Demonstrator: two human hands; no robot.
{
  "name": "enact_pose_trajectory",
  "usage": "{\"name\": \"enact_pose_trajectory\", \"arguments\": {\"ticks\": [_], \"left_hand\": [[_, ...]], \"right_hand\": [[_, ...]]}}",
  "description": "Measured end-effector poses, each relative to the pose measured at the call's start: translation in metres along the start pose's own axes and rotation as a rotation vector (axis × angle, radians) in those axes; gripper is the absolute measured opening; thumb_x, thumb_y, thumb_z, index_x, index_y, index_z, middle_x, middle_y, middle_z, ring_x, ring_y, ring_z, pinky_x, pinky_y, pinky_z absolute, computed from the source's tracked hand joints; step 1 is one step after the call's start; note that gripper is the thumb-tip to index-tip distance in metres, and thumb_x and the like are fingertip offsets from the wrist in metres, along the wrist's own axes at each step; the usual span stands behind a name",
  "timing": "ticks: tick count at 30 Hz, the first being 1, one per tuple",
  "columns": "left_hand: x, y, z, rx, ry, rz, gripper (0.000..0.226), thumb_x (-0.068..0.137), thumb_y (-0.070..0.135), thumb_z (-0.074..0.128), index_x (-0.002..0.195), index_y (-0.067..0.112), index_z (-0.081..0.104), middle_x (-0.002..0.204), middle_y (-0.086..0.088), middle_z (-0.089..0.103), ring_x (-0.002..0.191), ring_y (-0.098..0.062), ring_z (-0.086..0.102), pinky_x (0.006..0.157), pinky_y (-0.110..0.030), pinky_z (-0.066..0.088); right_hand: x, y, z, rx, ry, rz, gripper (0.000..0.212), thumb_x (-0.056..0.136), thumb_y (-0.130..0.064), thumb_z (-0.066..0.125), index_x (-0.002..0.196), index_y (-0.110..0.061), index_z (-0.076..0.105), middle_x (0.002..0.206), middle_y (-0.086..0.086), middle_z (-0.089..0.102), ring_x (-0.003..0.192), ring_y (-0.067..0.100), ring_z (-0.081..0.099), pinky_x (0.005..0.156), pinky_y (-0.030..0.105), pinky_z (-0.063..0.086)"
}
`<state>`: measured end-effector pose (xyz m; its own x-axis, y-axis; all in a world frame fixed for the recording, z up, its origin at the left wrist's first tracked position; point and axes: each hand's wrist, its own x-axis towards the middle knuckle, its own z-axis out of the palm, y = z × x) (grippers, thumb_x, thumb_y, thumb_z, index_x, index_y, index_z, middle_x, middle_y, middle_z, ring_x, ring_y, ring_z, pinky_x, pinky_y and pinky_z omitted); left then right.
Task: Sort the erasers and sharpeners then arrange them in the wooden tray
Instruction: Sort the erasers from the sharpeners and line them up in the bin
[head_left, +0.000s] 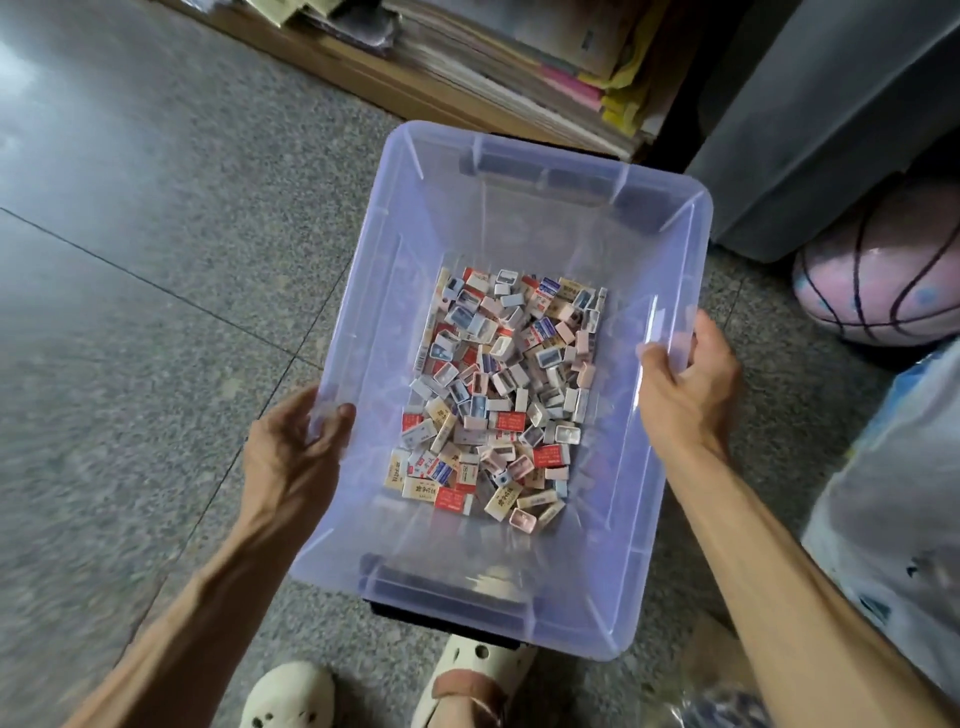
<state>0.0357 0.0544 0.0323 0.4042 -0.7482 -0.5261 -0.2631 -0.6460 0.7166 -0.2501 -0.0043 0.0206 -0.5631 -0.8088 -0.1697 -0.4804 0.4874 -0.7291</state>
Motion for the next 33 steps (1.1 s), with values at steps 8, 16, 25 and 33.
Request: {"name": "enact_pose_trajectory", "arguments": {"ticks": [8,16,25,33], "left_hand": [[-0.083,0.07,-0.115,-0.085,0.097,-0.06,0.022,0.093,0.015,0.064,0.115,0.011,0.069,0.099,-0.007,0.074,0.084,-0.014,0.068,0.089,-0.031,0.053],[-0.154,0.142,-0.254,-0.225,0.227,-0.083,0.023,0.091,0.014,0.066,0.095,0.036,0.063,0.092,0.001,0.074,0.089,-0.019,0.069,0.09,-0.036,0.053],[-0.172,0.123,-0.408,-0.318,0.377,-0.111,0.017,0.092,0.023,0.066,0.109,0.02,0.071,0.089,-0.005,0.075,0.078,-0.02,0.068,0.086,-0.053,0.056],[-0.139,0.082,-0.574,-0.321,0.463,-0.192,0.013,0.091,0.023,0.067,0.091,0.035,0.068,0.086,-0.001,0.074,0.084,-0.025,0.072,0.083,-0.047,0.058]], "right_hand": [[-0.046,-0.123,-0.056,0.035,-0.114,-0.146,0.017,0.091,-0.01,0.064,0.098,-0.015,0.049,0.093,0.001,0.046,0.085,0.013,0.044,0.071,0.025,0.038],[-0.108,-0.286,-0.092,0.099,-0.238,-0.266,0.028,0.084,-0.016,0.061,0.109,-0.006,0.063,0.09,0.01,0.064,0.075,0.015,0.055,0.07,0.036,0.056],[-0.204,-0.43,-0.024,0.076,-0.357,-0.511,0.012,0.078,-0.013,0.057,0.074,-0.01,0.046,0.064,0.011,0.048,0.06,0.023,0.041,0.054,0.039,0.038],[-0.325,-0.532,0.088,-0.002,-0.418,-0.575,0.014,0.076,-0.015,0.055,0.083,-0.003,0.052,0.066,0.006,0.045,0.059,0.017,0.041,0.056,0.038,0.042]]}}
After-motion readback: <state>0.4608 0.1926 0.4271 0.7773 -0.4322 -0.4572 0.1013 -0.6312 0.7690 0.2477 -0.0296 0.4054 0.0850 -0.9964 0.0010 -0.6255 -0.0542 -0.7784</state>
